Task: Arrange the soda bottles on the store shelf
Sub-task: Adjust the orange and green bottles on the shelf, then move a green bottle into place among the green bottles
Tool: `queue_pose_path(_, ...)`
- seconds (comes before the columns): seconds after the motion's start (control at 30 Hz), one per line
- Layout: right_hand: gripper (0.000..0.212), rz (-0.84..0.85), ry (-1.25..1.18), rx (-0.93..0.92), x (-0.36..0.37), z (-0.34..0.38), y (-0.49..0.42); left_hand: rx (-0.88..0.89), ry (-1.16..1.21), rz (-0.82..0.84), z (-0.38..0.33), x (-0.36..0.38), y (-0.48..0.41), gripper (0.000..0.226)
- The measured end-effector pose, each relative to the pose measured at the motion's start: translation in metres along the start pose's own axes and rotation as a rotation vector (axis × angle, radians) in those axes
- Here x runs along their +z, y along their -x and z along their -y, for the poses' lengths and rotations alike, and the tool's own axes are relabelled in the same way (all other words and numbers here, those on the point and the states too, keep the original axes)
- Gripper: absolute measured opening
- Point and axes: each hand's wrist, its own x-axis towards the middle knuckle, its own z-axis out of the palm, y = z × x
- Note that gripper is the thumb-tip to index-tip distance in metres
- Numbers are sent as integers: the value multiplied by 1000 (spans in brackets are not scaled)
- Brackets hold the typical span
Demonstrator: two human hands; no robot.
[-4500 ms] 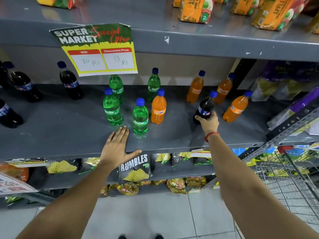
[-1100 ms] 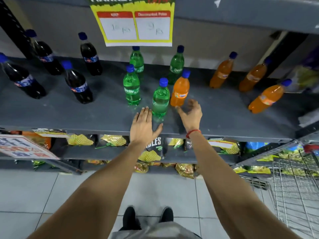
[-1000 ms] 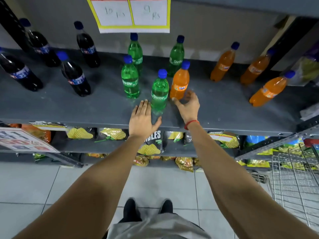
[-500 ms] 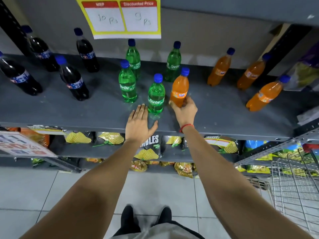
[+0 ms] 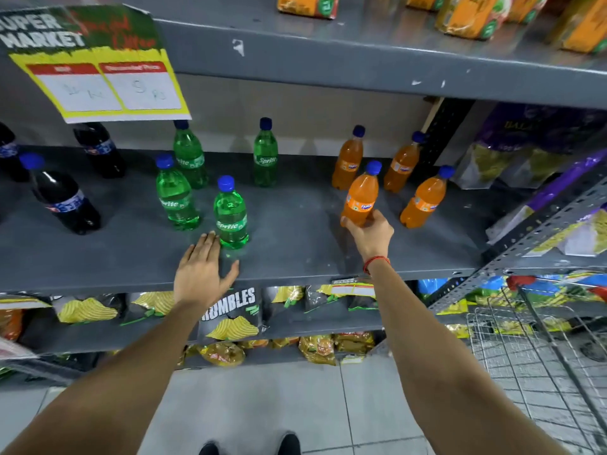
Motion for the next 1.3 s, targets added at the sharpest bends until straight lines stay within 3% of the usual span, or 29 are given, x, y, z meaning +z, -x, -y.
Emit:
queue_pose_path(0.43, 40, 113, 56, -26, -8, -21, -19, -5, 23, -63, -5, 3, 0, 75)
queue_pose_path(0.63, 69, 36, -12, 37, 2, -26, -10, -16, 26, -51, -7, 2, 0, 73)
queue_pose_path(1.0, 51, -50, 67, 80, 12, -24, -10, -36, 34, -12, -9, 0, 5, 75)
queue_pose_path(1.17, 59, -47, 70, 95, 11, -24, -14, -41, 30, 37, -9, -4, 3, 85)
queue_pose_path(1.3, 77, -213, -22, 124, 17, -14, 6, -43, 21, 41, -9, -5, 1, 78)
